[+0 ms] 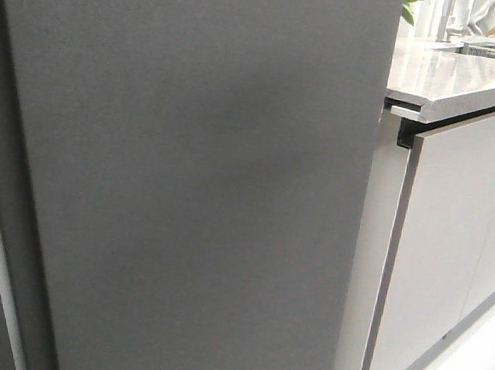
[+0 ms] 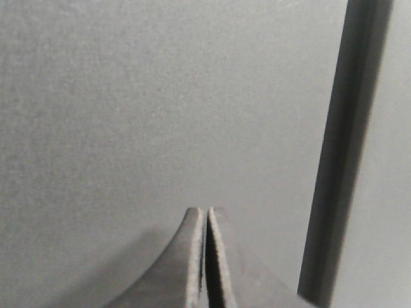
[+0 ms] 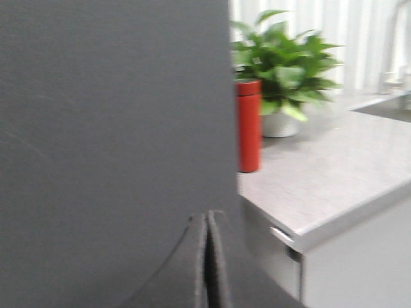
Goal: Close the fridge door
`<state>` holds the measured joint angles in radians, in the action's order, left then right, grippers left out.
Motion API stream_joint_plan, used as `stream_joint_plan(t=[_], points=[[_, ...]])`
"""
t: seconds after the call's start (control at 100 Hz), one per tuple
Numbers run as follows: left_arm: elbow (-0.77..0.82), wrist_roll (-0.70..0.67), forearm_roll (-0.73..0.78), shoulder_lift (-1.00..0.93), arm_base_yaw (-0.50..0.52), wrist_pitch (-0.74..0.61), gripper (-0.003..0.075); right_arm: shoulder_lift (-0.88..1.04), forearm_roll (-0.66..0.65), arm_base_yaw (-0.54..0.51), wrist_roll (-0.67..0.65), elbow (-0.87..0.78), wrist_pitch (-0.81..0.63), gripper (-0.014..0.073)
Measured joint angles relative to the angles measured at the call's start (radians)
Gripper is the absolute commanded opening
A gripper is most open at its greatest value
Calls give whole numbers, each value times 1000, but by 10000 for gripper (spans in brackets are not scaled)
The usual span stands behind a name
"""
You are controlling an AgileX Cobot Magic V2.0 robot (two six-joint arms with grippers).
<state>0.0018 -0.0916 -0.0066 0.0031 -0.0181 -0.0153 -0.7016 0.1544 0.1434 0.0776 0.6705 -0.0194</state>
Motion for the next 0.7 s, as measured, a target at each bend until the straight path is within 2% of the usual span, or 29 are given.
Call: stream_joint_plan(t=[0.56, 0.7], points=[[0, 0, 0, 0, 0, 0, -21, 479, -41, -147, -5, -491, 0, -76], [0, 0, 0, 0, 0, 0, -21, 584, -41, -152, -6, -596, 0, -76]])
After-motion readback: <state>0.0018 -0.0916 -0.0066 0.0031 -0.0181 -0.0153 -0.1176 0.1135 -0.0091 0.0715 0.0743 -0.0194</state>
